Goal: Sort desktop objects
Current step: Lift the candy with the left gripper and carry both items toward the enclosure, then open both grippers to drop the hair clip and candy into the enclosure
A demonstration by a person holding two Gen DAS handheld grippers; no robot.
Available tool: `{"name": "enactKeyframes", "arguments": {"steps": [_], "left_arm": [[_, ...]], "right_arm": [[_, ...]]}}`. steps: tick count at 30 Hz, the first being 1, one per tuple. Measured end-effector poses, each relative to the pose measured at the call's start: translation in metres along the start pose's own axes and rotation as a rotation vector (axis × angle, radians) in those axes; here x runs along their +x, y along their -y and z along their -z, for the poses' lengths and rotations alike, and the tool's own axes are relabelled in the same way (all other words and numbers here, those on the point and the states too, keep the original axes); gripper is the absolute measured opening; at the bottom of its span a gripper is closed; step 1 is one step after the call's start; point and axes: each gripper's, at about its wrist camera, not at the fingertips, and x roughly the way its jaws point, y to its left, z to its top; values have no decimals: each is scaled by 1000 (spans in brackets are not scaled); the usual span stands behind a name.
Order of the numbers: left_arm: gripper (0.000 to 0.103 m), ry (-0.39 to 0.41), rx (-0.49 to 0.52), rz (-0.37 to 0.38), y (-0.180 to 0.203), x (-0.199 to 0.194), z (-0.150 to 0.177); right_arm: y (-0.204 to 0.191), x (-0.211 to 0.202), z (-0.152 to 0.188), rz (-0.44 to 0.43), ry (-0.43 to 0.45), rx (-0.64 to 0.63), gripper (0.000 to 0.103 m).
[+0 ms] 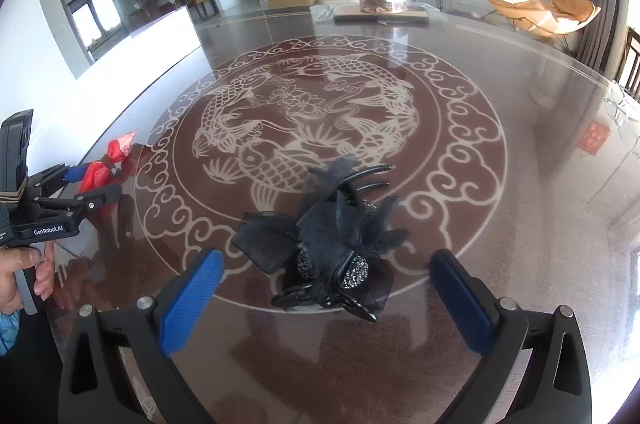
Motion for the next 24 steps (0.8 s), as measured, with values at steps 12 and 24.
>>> {"name": "enactKeyframes", "arguments": {"steps": [12, 24], "left_arm": [[17, 126, -173, 128, -44, -81, 6], [17, 166, -370, -168, -214, -170, -24]], "right_arm": [[-40, -43, -24, 3, 45, -60, 36], [-257, -38, -174, -432, 197, -239, 37]]}}
